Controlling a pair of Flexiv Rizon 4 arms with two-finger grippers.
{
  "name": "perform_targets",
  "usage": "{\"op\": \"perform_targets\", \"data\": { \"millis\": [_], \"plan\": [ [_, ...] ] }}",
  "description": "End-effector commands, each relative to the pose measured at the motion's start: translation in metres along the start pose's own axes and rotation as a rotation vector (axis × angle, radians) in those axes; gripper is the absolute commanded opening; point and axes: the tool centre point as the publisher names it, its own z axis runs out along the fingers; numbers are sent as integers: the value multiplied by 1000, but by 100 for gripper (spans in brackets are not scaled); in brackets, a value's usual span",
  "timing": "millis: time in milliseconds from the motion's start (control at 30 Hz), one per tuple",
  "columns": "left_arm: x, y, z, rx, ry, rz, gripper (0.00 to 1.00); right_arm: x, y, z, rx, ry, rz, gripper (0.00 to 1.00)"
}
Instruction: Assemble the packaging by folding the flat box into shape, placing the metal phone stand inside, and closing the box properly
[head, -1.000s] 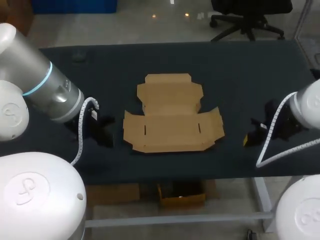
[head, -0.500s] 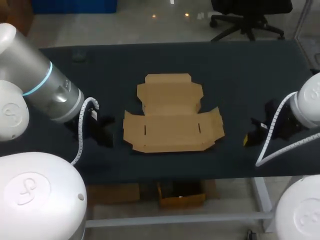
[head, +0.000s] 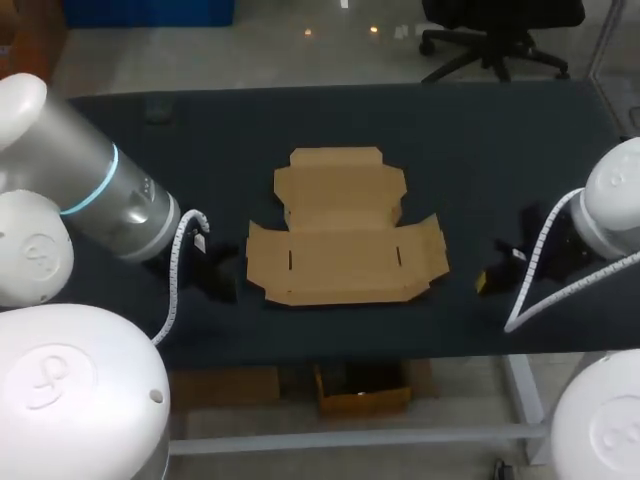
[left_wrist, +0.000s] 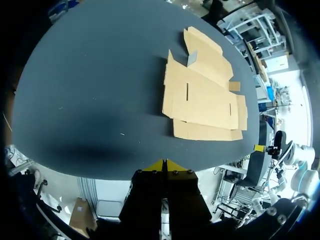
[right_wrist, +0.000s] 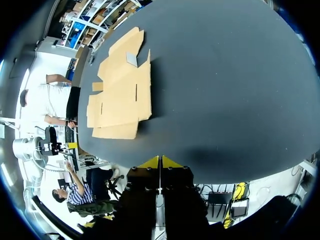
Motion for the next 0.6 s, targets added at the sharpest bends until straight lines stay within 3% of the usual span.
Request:
{"op": "perform_targets", "data": {
  "millis": [33, 600],
  "plan": [
    [-7, -10, 18, -17, 33, 2, 0, 1, 11, 14, 24, 23, -5, 0],
    [-16, -25, 43, -37, 75, -5, 0, 16, 19, 40, 65, 38, -33, 0]
  ]
}}
